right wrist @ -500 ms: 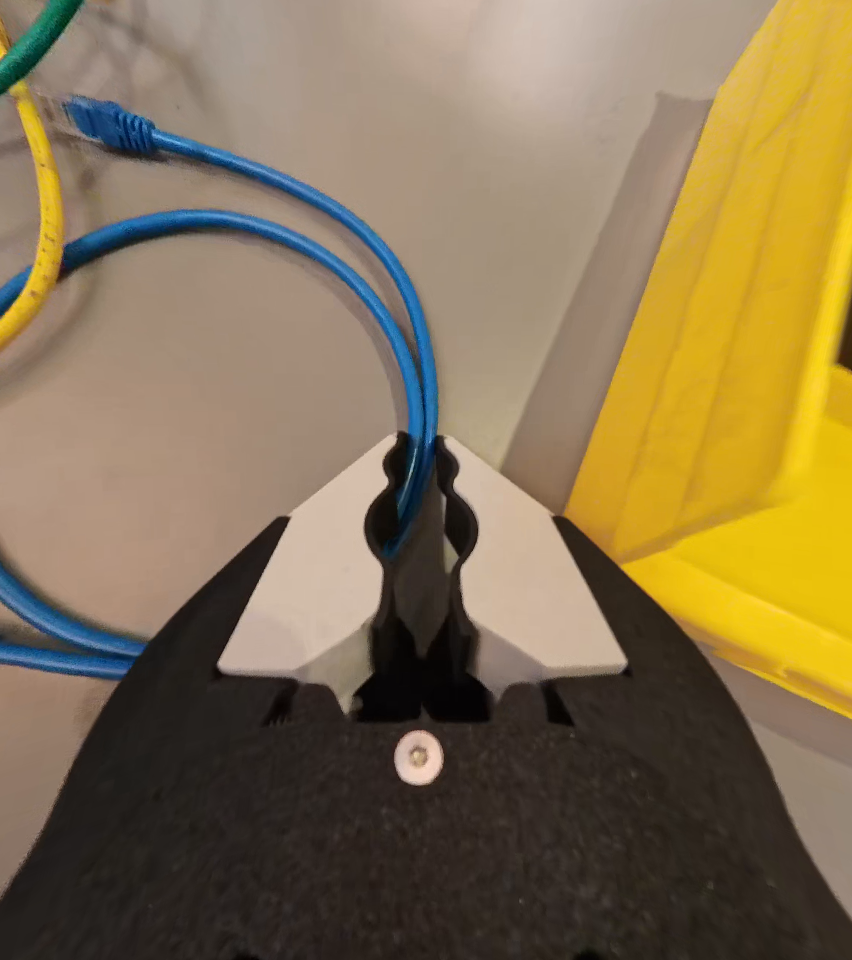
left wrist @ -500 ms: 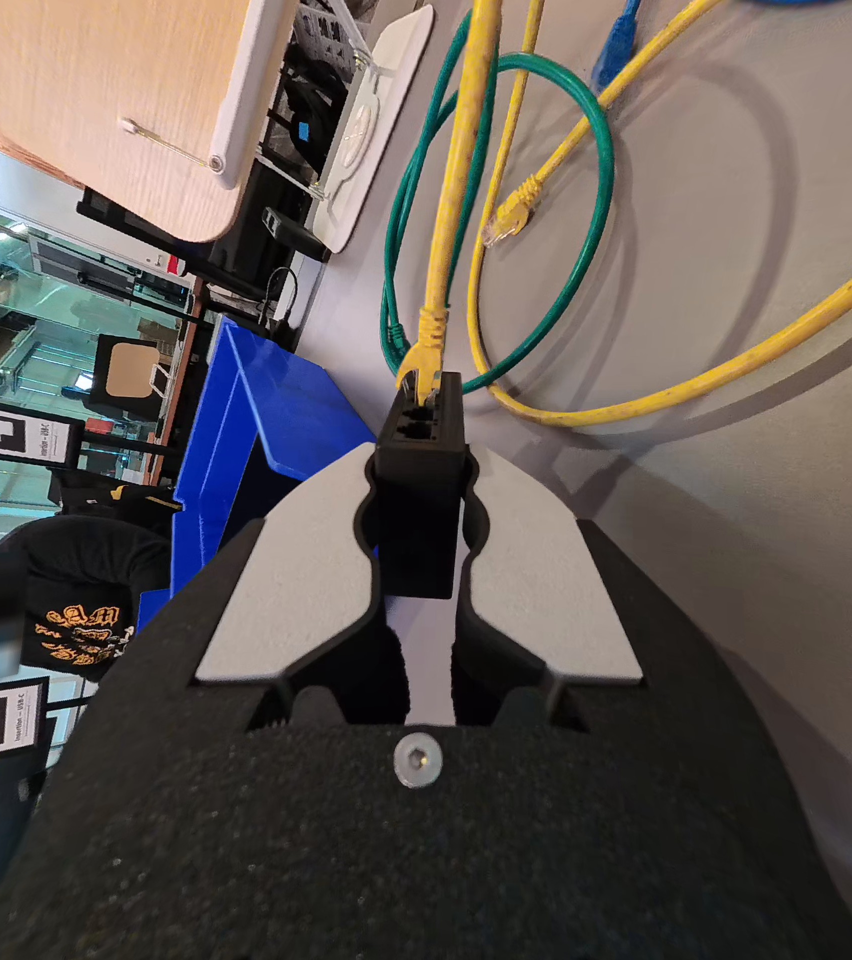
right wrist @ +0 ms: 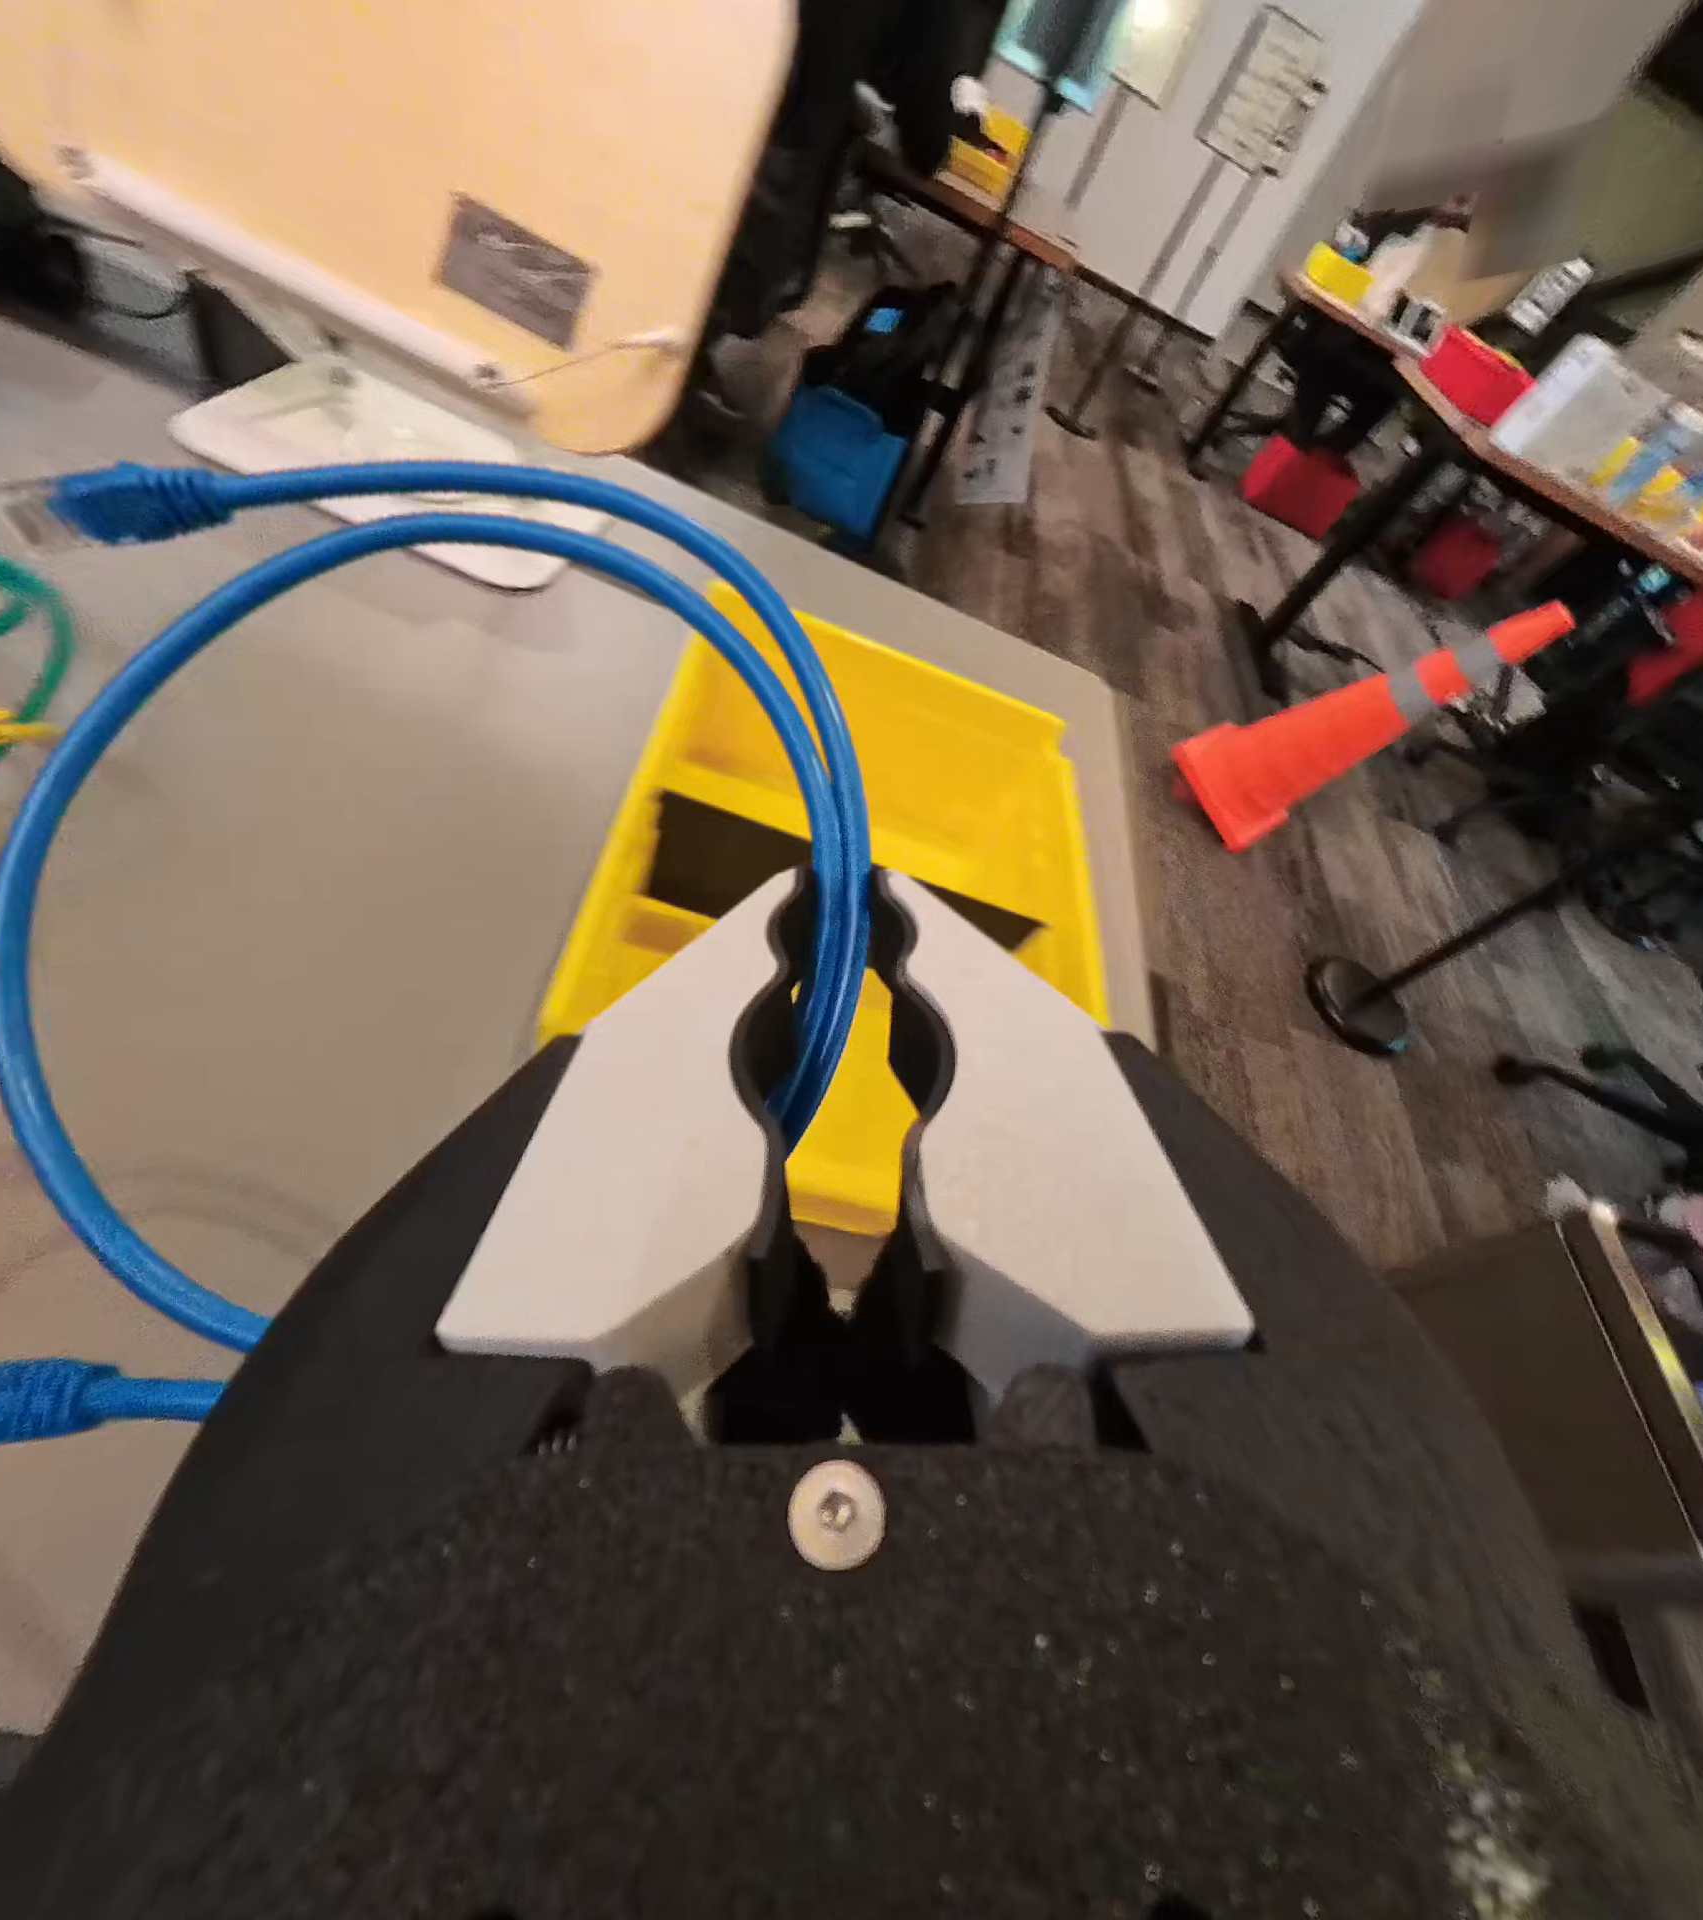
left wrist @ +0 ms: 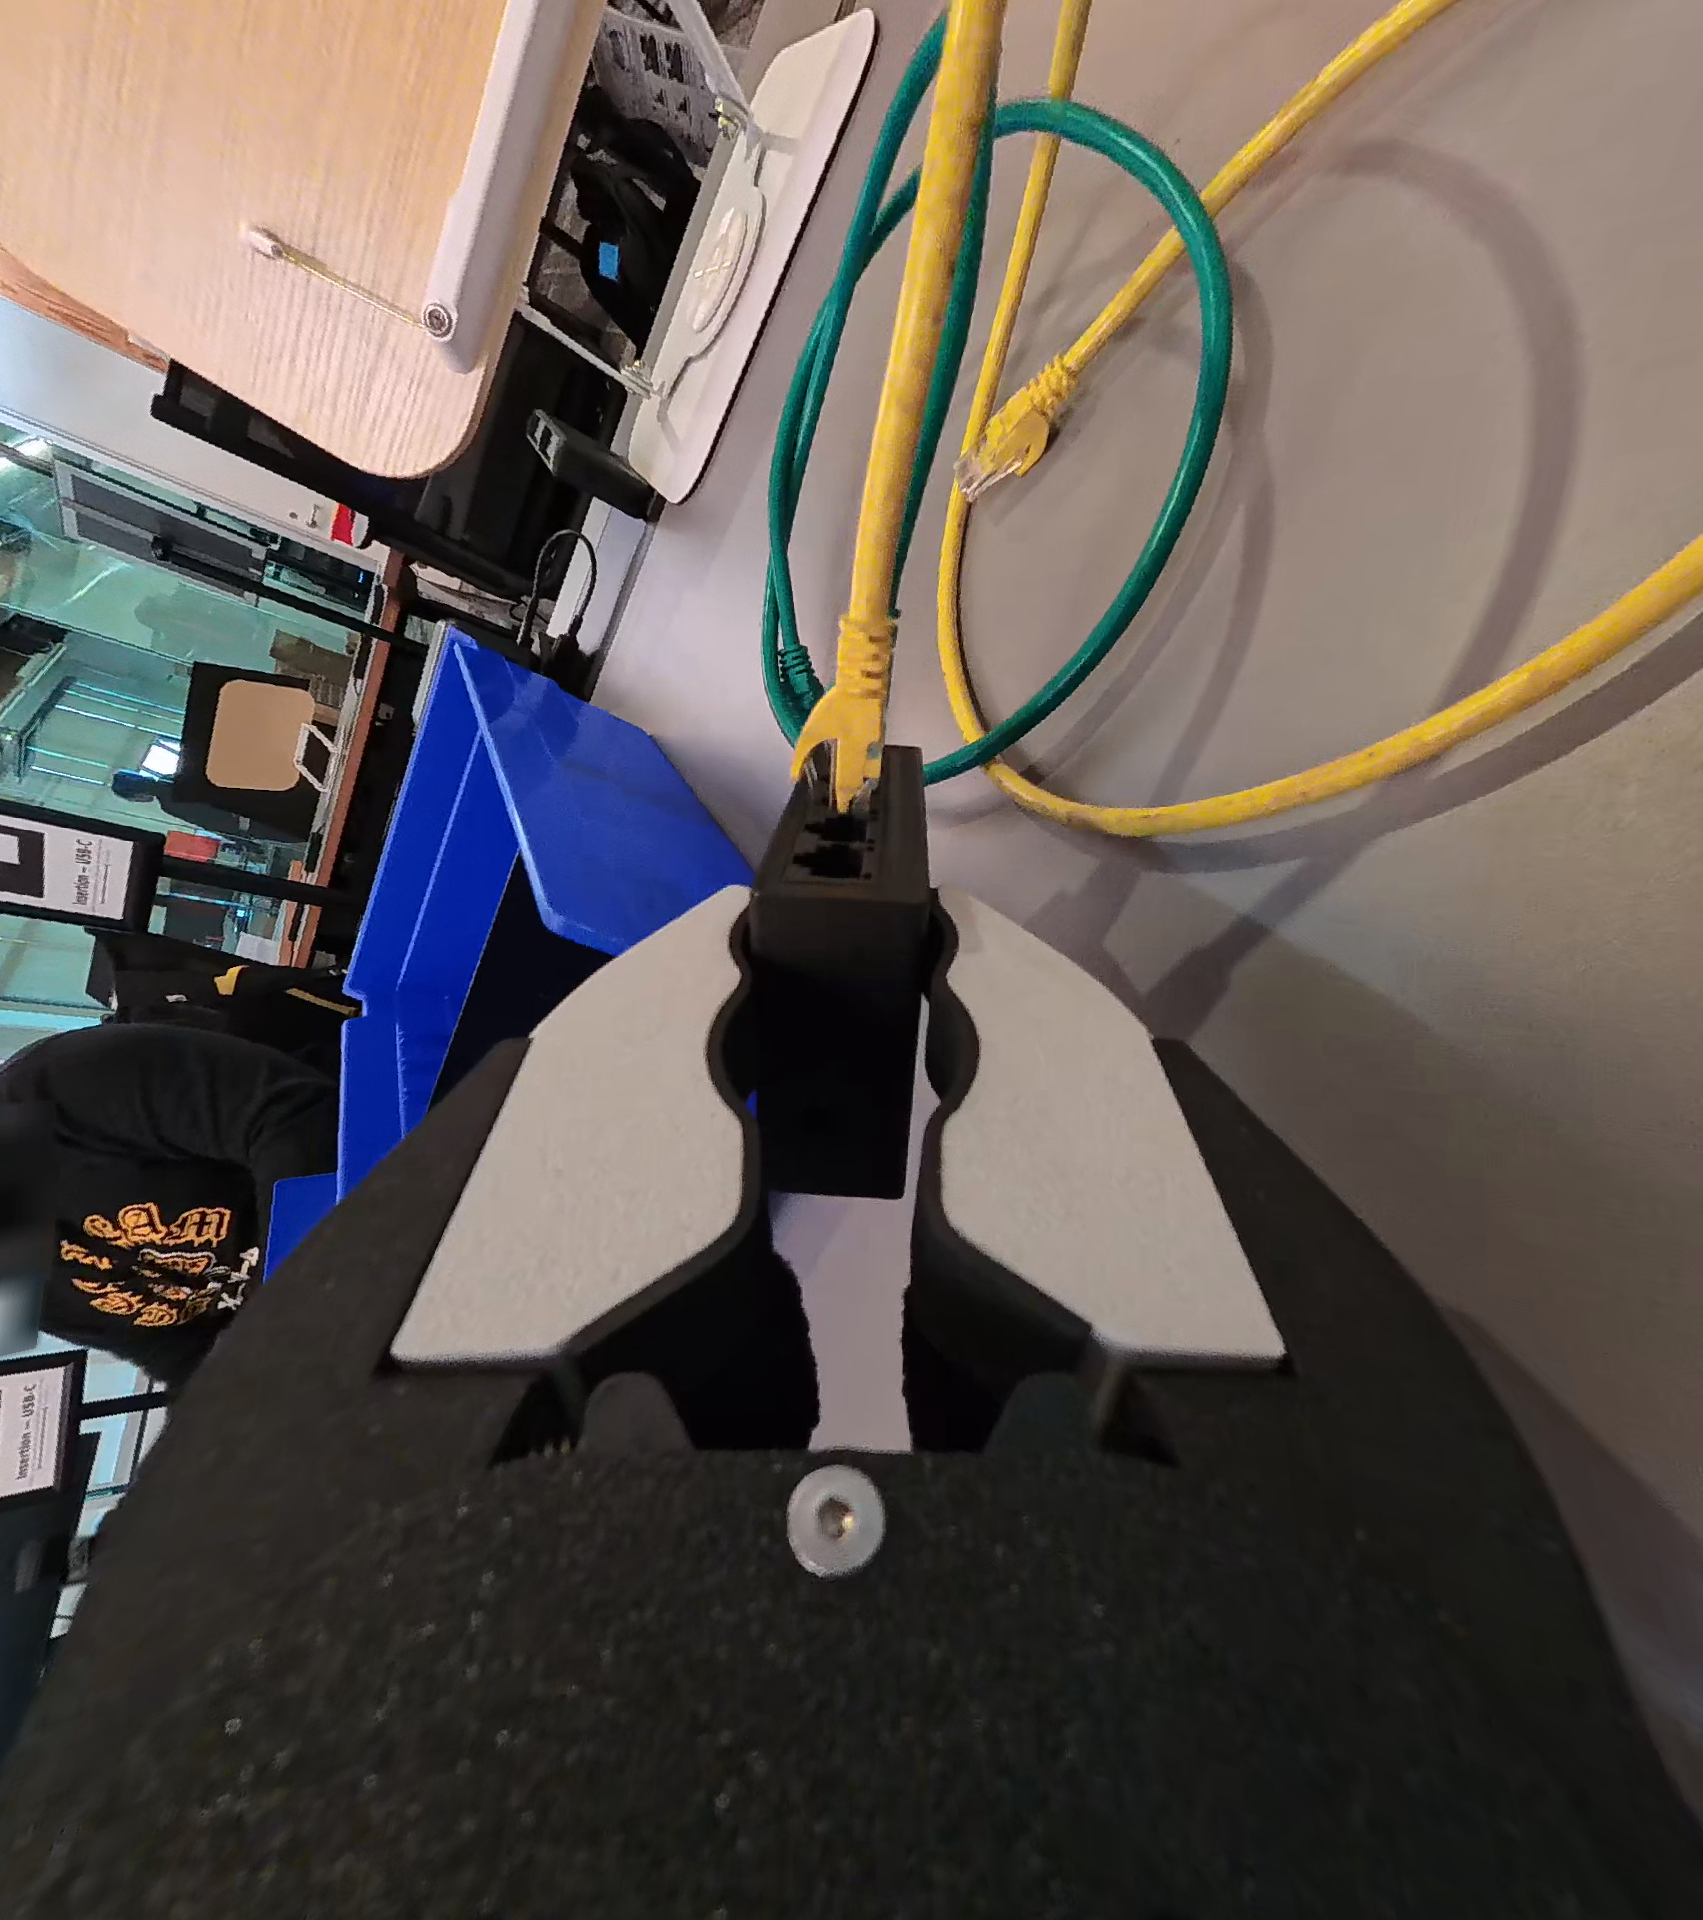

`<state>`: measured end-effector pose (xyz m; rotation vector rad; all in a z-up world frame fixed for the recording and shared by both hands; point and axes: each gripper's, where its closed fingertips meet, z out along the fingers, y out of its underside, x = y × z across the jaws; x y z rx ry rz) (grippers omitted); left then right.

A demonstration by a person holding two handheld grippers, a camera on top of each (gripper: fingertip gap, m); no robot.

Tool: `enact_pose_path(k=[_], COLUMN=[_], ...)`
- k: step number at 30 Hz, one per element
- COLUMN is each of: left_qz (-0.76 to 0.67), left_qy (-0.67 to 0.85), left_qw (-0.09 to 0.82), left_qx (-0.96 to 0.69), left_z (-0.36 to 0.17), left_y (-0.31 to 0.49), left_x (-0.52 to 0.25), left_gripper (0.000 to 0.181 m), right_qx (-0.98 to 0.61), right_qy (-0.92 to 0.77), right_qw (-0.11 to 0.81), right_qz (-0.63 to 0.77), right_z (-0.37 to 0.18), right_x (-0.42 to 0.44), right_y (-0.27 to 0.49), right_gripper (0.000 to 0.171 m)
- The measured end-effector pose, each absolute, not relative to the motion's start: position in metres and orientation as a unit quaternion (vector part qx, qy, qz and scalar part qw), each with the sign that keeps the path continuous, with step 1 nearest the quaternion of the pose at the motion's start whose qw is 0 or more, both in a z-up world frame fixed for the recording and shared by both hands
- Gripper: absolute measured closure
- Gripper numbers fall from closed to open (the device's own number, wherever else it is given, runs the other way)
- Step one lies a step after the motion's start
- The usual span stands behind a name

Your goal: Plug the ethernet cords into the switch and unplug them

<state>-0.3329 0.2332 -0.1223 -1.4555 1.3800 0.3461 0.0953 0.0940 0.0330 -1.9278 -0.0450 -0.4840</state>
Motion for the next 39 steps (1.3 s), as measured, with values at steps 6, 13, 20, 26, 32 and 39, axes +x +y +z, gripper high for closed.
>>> enact_pose_path(k=[6, 13, 20, 26, 32, 39], left_qz=[0.143, 0.139, 0.140, 0.137, 0.133, 0.128], left_qy=[0.582, 0.589, 0.591, 0.591, 0.595, 0.600], left_qw=[0.522, 0.514, 0.513, 0.509, 0.508, 0.510], left_qx=[-0.607, -0.608, -0.607, -0.611, -0.608, -0.603], left_z=[-0.124, -0.129, -0.129, -0.132, -0.132, -0.132], left_y=[0.231, 0.230, 0.229, 0.229, 0.227, 0.225], left_x=[-0.331, -0.328, -0.328, -0.331, -0.328, -0.324], left_gripper=[0.154, 0.154, 0.154, 0.154, 0.154, 0.154], right_qx=[-0.870, -0.950, -0.967, -0.930, -0.872, -0.940], right_qy=[0.094, 0.139, 0.091, 0.055, 0.113, 0.055], right_qw=[0.456, 0.255, 0.146, 0.220, 0.425, 0.335], right_qz=[-0.160, -0.117, -0.189, -0.288, -0.217, -0.021], right_z=[0.009, -0.089, -0.135, -0.114, -0.077, -0.180], right_x=[0.187, 0.233, 0.246, 0.251, 0.227, 0.170], right_y=[0.074, 0.102, 0.149, 0.147, 0.104, 0.046], right_gripper=[0.161, 0.167, 0.165, 0.149, 0.143, 0.150])
